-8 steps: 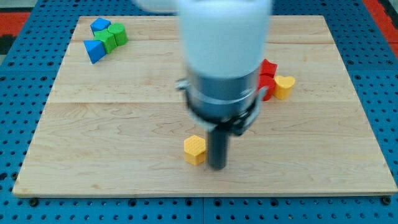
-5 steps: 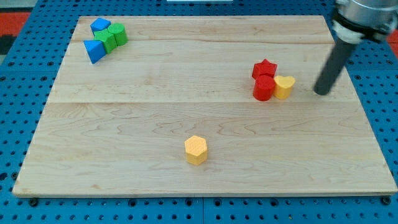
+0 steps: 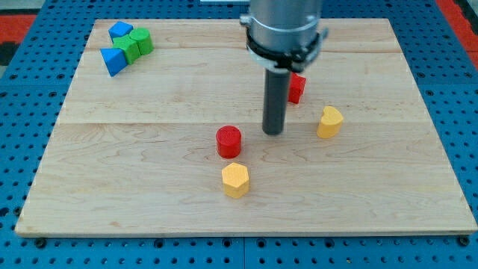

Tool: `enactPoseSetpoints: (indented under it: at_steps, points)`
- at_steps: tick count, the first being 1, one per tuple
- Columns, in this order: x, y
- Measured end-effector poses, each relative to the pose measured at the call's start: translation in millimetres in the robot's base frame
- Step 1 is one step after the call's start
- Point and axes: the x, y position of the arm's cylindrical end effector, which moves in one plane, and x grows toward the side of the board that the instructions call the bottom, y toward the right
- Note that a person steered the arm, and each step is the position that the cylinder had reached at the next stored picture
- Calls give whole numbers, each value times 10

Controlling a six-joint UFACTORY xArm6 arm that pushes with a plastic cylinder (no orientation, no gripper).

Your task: Place the yellow heart between the red blocks

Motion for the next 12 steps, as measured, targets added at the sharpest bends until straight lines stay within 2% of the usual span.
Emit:
enactPoseSetpoints:
  at_steps: [1,2,3,4,5,6,7,8,10,11,12]
  points:
    - [129,833]
    - [-121,1216]
    - [-336,901]
    - [-547,117]
    - [-554,-269]
    - [-1003,444]
    - [-1014,1594]
    - [-1540,1806]
    - [-1593,-146]
    - [-1601,-650]
    - [-1808,282]
